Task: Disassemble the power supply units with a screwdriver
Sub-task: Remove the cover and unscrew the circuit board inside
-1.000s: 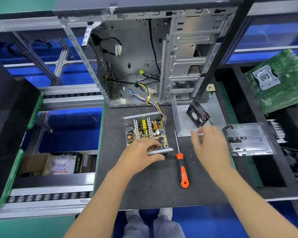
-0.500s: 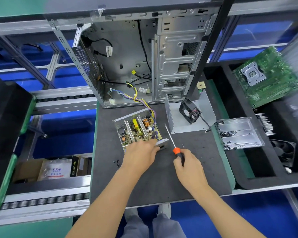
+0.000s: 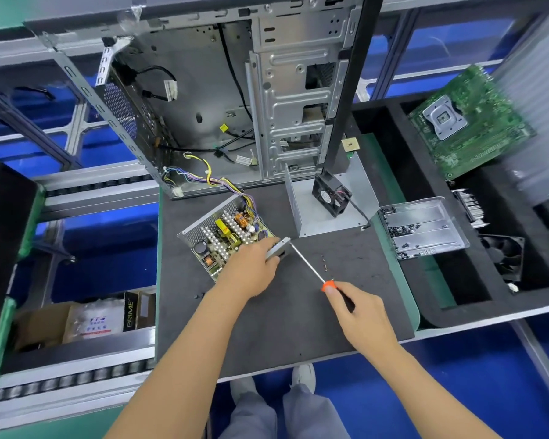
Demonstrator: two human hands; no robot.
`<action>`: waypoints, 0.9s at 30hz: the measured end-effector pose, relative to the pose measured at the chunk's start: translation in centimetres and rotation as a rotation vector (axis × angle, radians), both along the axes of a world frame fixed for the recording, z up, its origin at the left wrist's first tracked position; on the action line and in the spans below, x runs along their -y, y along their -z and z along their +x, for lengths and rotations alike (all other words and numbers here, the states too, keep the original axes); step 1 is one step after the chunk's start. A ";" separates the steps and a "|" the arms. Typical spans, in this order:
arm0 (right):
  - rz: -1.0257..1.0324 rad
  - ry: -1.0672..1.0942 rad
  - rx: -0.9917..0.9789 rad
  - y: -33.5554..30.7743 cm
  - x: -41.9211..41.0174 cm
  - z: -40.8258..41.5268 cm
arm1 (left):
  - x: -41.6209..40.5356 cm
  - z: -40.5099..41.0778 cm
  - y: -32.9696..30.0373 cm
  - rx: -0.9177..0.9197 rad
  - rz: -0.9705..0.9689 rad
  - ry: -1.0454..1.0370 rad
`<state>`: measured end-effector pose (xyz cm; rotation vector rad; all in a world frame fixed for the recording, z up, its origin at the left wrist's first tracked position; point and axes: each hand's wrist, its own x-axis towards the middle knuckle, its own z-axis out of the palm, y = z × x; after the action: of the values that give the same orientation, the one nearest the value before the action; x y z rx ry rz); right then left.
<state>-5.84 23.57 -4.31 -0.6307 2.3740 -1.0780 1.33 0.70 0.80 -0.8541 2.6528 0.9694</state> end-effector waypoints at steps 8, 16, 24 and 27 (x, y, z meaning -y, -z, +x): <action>-0.075 -0.007 0.052 -0.1 -0.6 -0.4 | -0.1 -0.6 0.1 -0.026 0.088 -0.059; -0.019 -0.013 0.040 0.3 -0.1 -0.9 | 0.1 -1.6 -0.1 0.013 0.080 -0.091; 0.012 -0.006 0.061 0.6 0.2 -1.1 | 0.3 -1.7 0.0 0.022 0.136 -0.110; 0.005 -0.004 0.066 0.7 0.2 -1.1 | 0.4 -1.7 0.0 0.019 0.144 -0.113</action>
<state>-6.92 23.41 -5.00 -0.5886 2.3181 -1.0744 -0.40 0.32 0.81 -0.9833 2.5055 1.1572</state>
